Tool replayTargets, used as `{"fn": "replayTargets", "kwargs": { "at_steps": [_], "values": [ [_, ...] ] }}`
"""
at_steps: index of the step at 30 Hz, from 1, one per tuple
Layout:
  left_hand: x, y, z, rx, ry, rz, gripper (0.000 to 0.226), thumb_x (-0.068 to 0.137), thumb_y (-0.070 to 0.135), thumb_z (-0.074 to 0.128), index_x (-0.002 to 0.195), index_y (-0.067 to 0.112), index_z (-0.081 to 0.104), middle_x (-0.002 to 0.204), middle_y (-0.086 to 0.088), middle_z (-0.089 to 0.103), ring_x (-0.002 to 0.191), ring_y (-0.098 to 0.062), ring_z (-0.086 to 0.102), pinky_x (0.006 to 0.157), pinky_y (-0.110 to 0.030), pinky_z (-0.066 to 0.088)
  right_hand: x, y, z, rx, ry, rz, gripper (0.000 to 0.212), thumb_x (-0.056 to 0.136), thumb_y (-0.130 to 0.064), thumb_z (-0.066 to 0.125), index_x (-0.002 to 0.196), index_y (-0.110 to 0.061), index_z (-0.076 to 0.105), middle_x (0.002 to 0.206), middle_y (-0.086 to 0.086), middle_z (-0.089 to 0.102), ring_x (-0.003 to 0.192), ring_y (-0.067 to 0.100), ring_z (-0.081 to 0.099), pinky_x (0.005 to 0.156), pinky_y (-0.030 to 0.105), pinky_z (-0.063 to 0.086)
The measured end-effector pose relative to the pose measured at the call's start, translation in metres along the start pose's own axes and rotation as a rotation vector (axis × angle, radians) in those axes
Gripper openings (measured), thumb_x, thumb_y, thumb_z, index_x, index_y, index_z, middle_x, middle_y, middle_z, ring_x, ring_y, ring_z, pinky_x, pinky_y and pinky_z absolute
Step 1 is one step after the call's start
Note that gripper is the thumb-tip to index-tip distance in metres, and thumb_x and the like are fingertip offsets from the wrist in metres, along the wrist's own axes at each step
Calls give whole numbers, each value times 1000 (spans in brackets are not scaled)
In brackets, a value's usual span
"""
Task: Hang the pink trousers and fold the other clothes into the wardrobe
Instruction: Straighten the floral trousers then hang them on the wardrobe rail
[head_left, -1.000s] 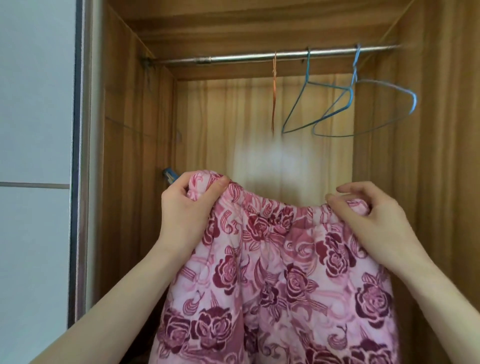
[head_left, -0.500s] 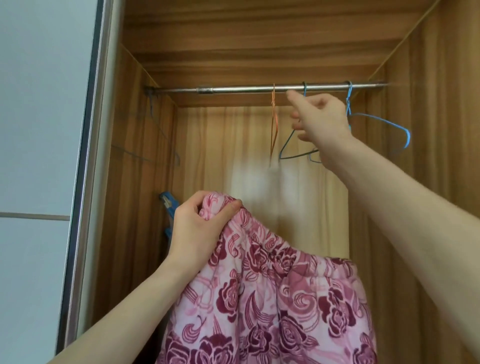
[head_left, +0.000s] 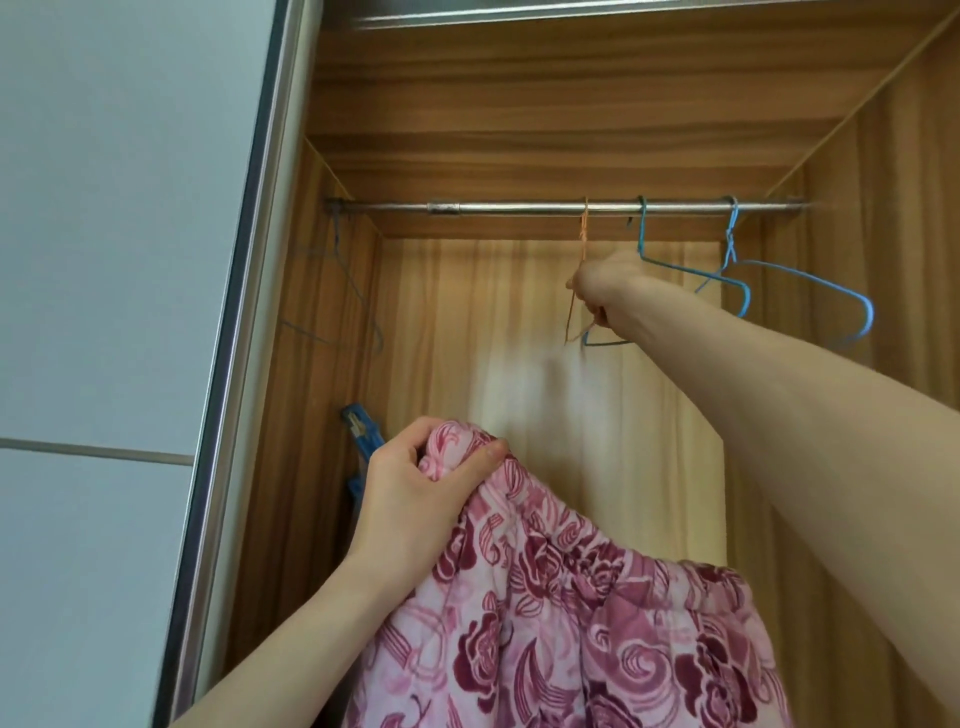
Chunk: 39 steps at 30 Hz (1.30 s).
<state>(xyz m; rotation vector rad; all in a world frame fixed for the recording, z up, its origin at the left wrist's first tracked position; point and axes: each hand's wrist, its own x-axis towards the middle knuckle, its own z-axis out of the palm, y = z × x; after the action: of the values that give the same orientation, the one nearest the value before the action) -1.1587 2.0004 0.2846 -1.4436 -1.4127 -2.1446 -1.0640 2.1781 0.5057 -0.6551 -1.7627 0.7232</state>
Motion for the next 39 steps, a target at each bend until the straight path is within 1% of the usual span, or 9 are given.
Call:
{"fn": "replayTargets", "kwargs": {
  "at_steps": [2, 4, 11, 16, 21, 24, 30, 34, 39],
  "values": [
    [-4, 0, -3, 0, 1, 1, 19, 85, 32, 83, 97, 19, 76, 90, 1, 78, 86, -15, 76, 84, -45, 64, 0, 8, 0, 68, 23, -70, 26, 102, -9, 53, 125, -4, 63, 103, 11, 57, 82, 24, 53, 68, 30, 44],
    [-8, -1, -5, -7, 6, -7, 17, 85, 31, 84, 96, 19, 76, 90, 2, 78, 86, -14, 76, 83, -42, 64, -5, 16, 1, 60, 71, -152, 21, 106, -16, 49, 102, -14, 69, 95, 5, 60, 90, 25, 53, 77, 34, 43],
    [-26, -6, -11, -8, 6, -36, 15, 83, 27, 85, 93, 19, 77, 88, 1, 78, 84, -13, 76, 80, -35, 64, -57, 63, 0, 205, 71, -358, 23, 106, -22, 48, 91, -22, 66, 57, -5, 53, 53, 11, 46, 53, 27, 38],
    [-41, -10, -26, -8, 33, -38, 15, 83, 23, 84, 96, 19, 78, 91, 3, 79, 87, -12, 75, 78, -23, 60, -120, 123, 0, 427, 86, -363, 9, 103, -18, 62, 110, -14, 68, 59, -1, 60, 54, 9, 53, 55, 19, 46],
    [-56, -12, -38, 7, 47, -67, 17, 84, 24, 84, 99, 19, 78, 95, 1, 79, 91, -14, 76, 86, -37, 62, -153, 165, 8, 523, 5, -209, 14, 104, -21, 62, 107, -8, 66, 58, -2, 44, 51, 14, 36, 49, 29, 32],
    [-62, -17, -40, 32, 36, -95, 17, 85, 24, 83, 101, 20, 77, 97, 1, 79, 93, -15, 75, 89, -43, 62, -175, 186, 10, 543, 14, -212, 8, 106, -20, 56, 106, -14, 61, 63, 0, 49, 52, 17, 41, 52, 30, 38],
    [-79, -25, -40, 60, -8, -118, 21, 83, 26, 81, 103, 19, 77, 98, 1, 79, 94, -14, 75, 88, -38, 62, -185, 187, -5, 538, -408, 2, 40, 88, -50, 73, 103, -13, 75, 68, 1, 54, 56, 15, 46, 56, 26, 41],
    [-87, -27, -46, 49, -7, -120, 28, 78, 31, 79, 102, 17, 77, 97, 1, 79, 93, -13, 76, 82, -24, 61, -189, 171, 5, 645, -375, 7, 38, 101, -39, 63, 71, -21, 49, 59, -5, 21, 50, 13, 16, 43, 21, 21],
    [-93, -32, -50, 50, -12, -166, 31, 79, 32, 77, 104, 15, 77, 97, 0, 79, 91, -13, 76, 76, -19, 59, -207, 169, 13, 593, -381, -8, 53, 103, -42, 57, 64, -23, 27, 56, 1, 19, 48, 18, 20, 48, 28, 23]
  ]
}}
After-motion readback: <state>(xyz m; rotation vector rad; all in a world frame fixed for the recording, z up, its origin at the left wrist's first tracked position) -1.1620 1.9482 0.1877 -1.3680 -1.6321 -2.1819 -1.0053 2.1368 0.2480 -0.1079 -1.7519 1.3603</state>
